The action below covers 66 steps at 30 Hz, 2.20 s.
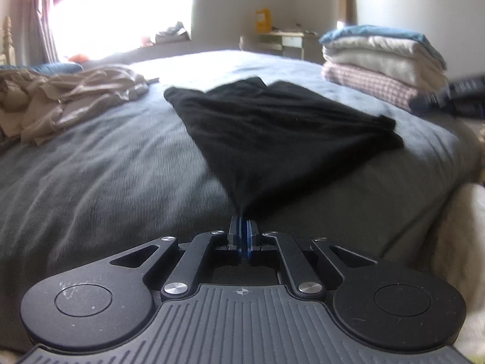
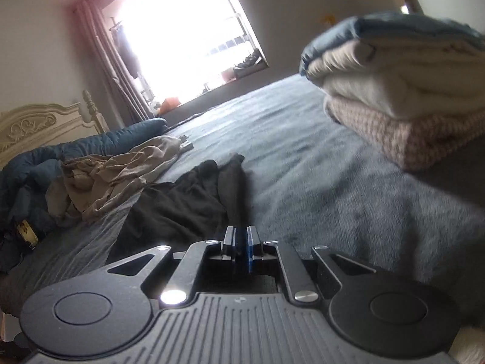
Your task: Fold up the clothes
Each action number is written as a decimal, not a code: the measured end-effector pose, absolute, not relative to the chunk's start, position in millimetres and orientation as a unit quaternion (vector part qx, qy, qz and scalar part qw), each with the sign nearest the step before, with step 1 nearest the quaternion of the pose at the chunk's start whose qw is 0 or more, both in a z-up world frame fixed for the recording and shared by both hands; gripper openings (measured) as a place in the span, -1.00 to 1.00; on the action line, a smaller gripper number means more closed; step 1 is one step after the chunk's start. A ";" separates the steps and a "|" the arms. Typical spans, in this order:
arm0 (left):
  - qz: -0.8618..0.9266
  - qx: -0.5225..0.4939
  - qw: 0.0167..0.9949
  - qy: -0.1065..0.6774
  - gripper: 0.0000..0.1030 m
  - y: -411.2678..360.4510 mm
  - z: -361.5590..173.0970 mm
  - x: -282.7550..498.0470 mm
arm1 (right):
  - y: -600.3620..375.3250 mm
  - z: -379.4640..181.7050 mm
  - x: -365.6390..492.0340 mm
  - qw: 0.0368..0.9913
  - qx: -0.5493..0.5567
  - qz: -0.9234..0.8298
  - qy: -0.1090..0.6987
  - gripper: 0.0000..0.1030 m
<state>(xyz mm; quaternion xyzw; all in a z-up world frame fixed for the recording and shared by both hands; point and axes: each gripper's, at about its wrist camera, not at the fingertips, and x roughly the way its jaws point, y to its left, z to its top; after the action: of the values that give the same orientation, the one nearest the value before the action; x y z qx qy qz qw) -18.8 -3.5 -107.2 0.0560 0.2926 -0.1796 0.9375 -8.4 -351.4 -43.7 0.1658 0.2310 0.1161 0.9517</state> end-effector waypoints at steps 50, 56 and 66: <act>-0.270 -0.097 0.914 0.287 -0.53 11.4 -125.5 22.5 | -303.9 -36.2 251.5 0.904 0.148 0.219 0.336 -0.89; -0.270 -0.094 0.914 0.288 -0.53 11.2 -125.6 23.3 | -304.4 -40.2 260.0 0.920 0.110 0.169 0.338 -0.89; -0.269 -0.086 0.915 0.289 -0.53 9.1 -124.3 23.9 | -343.6 -43.2 241.4 0.911 0.163 0.159 0.343 -0.82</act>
<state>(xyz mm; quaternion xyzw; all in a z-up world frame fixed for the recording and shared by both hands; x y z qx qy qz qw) 23.9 9.1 -124.3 -0.0856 0.2888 -0.2690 0.9148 241.4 -343.6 -43.2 0.1627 0.3433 0.1590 0.9113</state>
